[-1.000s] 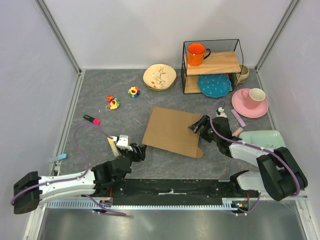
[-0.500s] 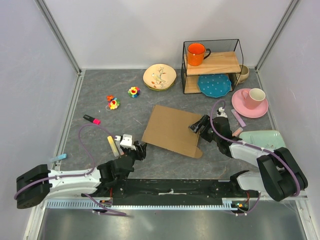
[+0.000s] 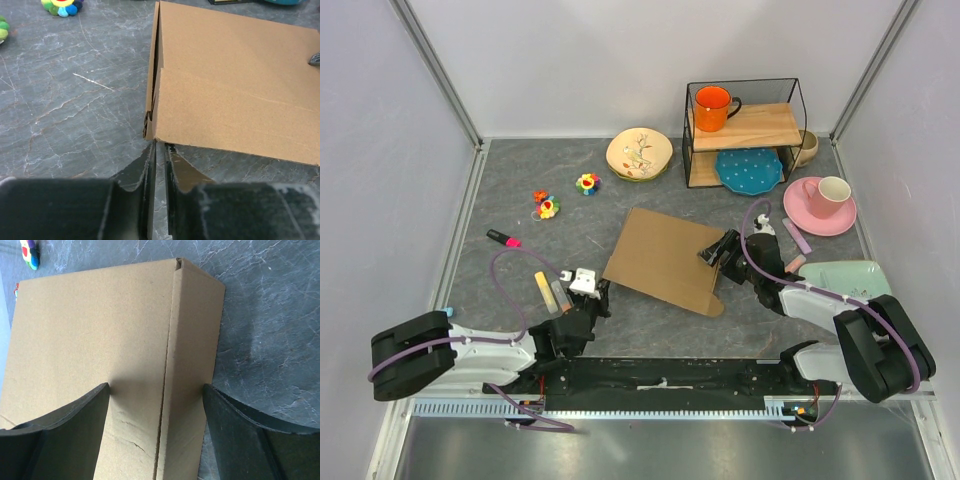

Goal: Fold the paper box

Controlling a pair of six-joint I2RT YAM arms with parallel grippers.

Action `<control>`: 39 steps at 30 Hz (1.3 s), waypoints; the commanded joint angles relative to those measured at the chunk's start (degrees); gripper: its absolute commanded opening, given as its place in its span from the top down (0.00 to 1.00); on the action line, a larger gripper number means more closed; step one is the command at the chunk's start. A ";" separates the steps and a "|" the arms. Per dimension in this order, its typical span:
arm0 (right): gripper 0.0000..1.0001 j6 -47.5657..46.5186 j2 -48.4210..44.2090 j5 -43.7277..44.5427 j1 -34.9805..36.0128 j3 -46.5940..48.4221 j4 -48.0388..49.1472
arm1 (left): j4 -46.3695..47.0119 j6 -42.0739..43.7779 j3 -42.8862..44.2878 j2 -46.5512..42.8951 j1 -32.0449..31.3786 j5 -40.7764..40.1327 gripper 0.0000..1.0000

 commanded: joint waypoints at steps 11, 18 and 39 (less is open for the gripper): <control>0.20 -3.45 -1.14 -0.81 0.15 0.10 -7.40 | -3.46 7.44 3.23 -12.84 -0.15 -2.50 0.98; 0.20 -6.00 -3.07 0.42 -0.12 1.24 -10.82 | -20.40 1.50 8.76 -18.30 -0.15 -4.86 0.98; 0.18 -10.22 1.24 0.86 -0.29 1.16 -9.95 | -39.35 -16.90 39.27 20.80 29.64 46.71 0.14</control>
